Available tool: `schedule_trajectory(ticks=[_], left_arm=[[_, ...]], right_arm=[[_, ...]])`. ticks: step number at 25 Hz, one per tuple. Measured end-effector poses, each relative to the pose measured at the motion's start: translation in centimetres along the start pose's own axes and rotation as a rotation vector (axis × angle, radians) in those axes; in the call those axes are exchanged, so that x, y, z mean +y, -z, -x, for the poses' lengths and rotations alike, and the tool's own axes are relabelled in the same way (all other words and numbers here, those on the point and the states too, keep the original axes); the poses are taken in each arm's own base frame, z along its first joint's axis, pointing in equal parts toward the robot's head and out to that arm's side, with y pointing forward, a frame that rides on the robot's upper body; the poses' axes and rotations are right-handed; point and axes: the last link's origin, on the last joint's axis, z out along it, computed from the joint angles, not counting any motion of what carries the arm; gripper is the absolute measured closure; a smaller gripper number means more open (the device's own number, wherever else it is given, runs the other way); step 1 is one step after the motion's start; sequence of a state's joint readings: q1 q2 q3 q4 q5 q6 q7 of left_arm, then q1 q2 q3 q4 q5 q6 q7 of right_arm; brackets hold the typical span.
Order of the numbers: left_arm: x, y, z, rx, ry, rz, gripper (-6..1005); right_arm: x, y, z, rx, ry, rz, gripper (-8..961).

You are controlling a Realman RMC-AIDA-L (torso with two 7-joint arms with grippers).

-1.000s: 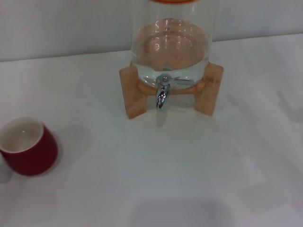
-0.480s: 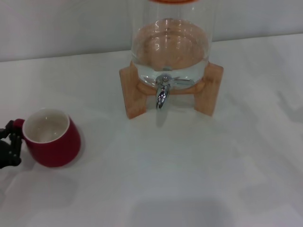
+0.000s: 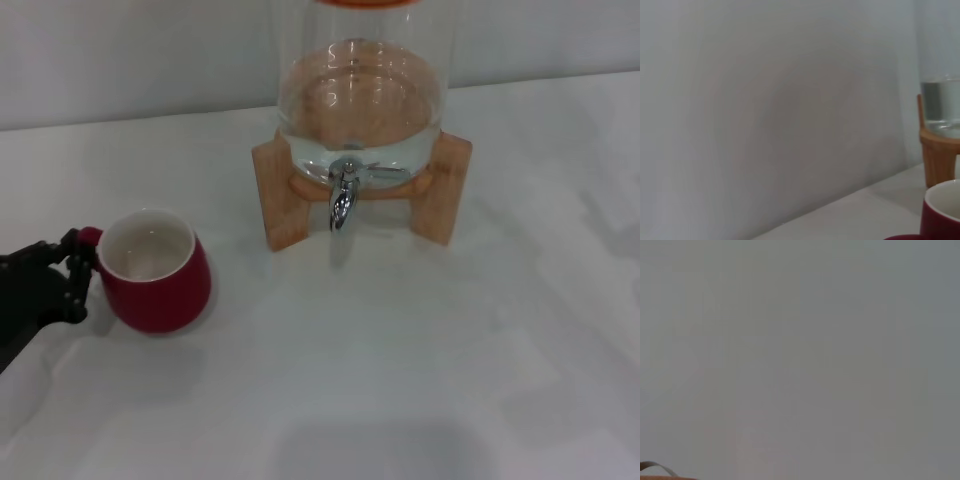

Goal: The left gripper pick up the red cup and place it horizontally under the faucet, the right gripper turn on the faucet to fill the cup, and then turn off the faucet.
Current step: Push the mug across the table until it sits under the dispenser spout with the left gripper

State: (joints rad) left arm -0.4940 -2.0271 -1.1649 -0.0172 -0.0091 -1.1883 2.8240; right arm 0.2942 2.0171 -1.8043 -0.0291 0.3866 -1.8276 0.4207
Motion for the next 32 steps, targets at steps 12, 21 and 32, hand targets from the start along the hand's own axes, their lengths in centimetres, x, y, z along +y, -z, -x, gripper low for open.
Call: schedule_trajectory(ticks=[12,21,32], left_arm=[[1.0,-1.8,-1.0,0.019,-0.020,0.052,895],[2.5,-3.4,-1.5,0.012,-0.036,0.102,895],[2.6,-3.5,-1.7,0.023,-0.038,0.110,895]], right_arm=[[0.1,0.0,0.0,0.003,-0.002,0.005,98],[0.1,-0.1,-0.1,0.001,-0.004,0.007,98],[0.1,0.2,0.0,0.007,-0.004,0.004,99]])
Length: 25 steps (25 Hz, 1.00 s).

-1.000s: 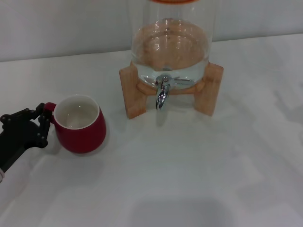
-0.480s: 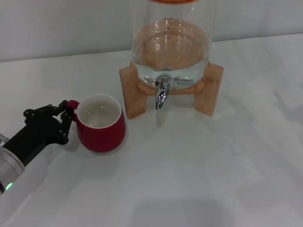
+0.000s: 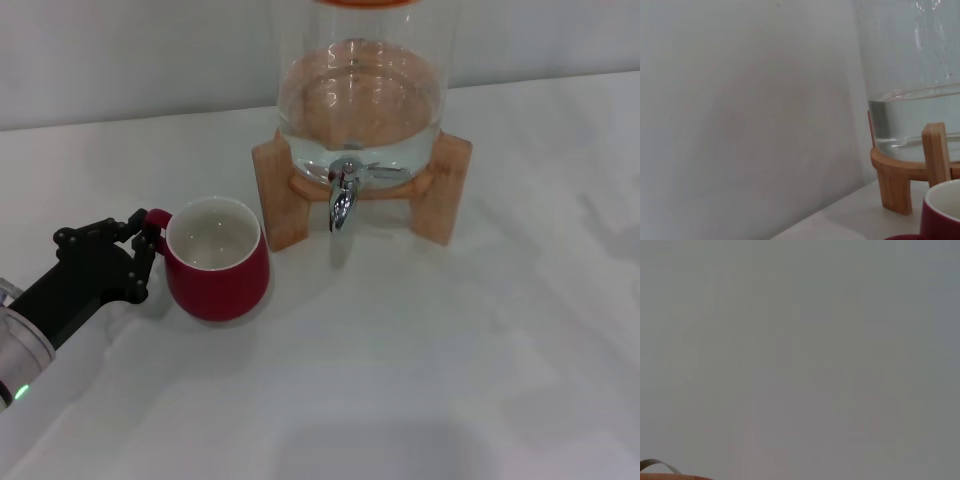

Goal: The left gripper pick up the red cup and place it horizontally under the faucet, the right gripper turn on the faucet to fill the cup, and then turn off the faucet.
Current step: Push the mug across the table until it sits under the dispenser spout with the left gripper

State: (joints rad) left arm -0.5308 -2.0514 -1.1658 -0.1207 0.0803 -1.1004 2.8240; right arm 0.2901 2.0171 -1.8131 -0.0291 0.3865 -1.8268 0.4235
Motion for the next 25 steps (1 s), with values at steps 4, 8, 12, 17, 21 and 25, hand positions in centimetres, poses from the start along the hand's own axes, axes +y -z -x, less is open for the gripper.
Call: schedule_trajectory(ticks=[4,8,12,17,21,25], left_arm=[[0.2,-0.1,-0.2,0.008,0.001,0.004,895],[0.6,-0.3,-0.2,0.015,0.005,0.012,895],[1.2,-0.4,-0.2,0.016,0.009,0.024,895],[1.4,-0.6,-0.3,0.019,0.010,0.028,895],[1.5,-0.9,-0.6,0.028,0.006,0.035,895],[1.9,-1.2,-0.9,0.040,0.000,0.051,895]], right_arm=[[0.0,0.0,0.0,-0.001,0.000,0.001,99],[0.0,-0.1,0.0,-0.001,-0.001,0.002,99],[0.0,-0.1,0.0,-0.002,-0.001,0.002,99],[0.1,-0.2,0.0,-0.003,-0.001,0.004,99],[0.1,-0.3,0.0,-0.003,-0.001,0.004,98],[0.1,-0.3,0.0,-0.003,0.000,0.005,98]])
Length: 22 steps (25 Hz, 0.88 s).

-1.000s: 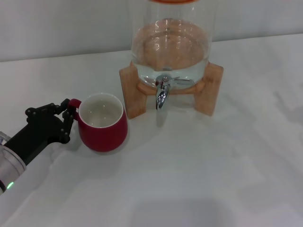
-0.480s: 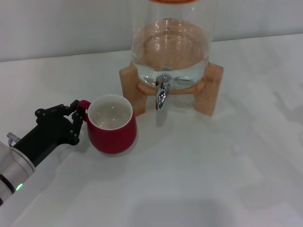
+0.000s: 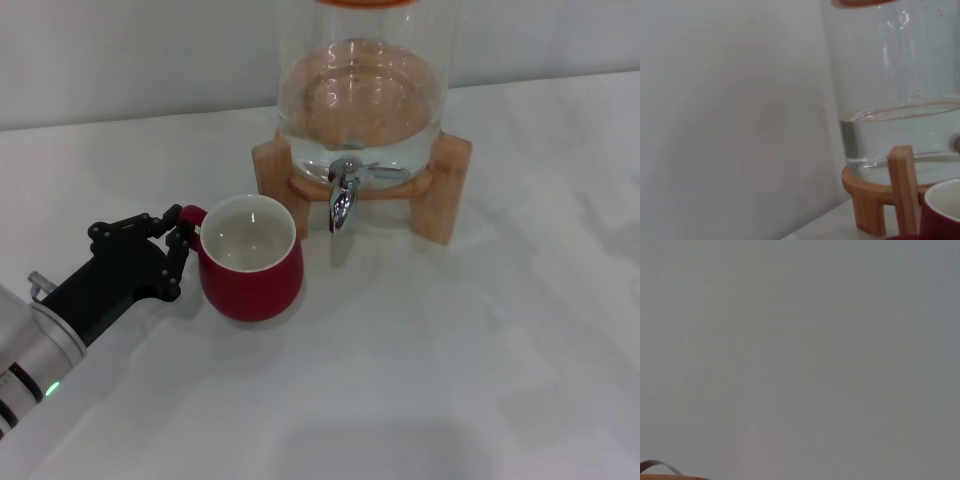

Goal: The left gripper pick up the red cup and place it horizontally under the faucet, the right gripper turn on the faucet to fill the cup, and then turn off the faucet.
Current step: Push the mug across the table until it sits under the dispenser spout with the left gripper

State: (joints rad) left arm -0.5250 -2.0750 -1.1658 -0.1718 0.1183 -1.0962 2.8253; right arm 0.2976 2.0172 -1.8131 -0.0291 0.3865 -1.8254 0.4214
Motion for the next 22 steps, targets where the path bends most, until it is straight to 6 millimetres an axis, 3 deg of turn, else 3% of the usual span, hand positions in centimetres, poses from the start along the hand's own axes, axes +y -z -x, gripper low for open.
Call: schedule_trajectory(ticks=[22], left_arm=[[0.94,-0.12,0.10,-0.005,-0.009,0.037,895]], right_arm=[[0.13,-0.22,-0.03,-0.006,-0.005,0.003,98]])
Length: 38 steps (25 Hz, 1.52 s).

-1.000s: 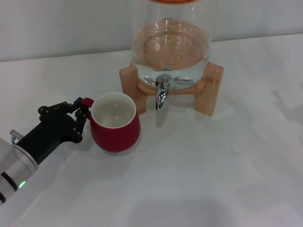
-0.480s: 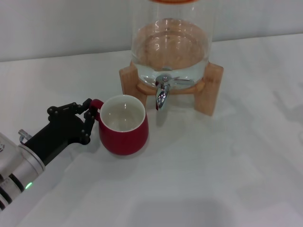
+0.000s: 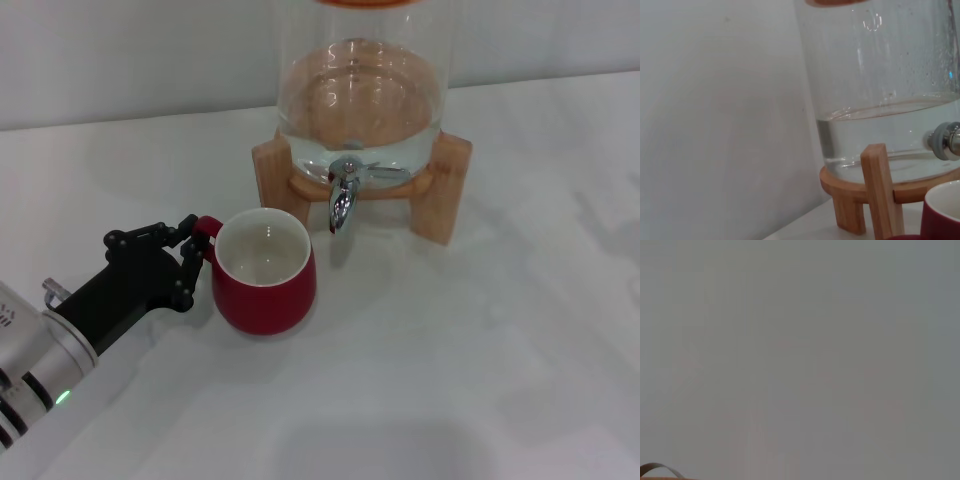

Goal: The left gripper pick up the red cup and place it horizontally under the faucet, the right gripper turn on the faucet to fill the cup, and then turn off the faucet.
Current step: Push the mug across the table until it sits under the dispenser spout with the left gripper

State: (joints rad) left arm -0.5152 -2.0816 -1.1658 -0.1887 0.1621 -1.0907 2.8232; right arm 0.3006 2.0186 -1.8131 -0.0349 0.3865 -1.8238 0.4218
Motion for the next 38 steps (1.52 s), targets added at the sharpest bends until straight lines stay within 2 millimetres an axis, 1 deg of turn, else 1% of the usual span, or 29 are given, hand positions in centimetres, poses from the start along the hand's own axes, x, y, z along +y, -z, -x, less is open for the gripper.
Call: schedule_trajectory(ticks=[24,38], left_arm=[[0.4,-0.8,-0.6,0.011,-0.024,0.044,895],[0.6,-0.9,-0.8,0.022,-0.024,0.048,896]], right_arm=[[0.2,-0.4,-0.3,0.008,-0.004,0.007,99],[-1.0,-0.4,-0.4,0.022,0.014,-0.070,98]])
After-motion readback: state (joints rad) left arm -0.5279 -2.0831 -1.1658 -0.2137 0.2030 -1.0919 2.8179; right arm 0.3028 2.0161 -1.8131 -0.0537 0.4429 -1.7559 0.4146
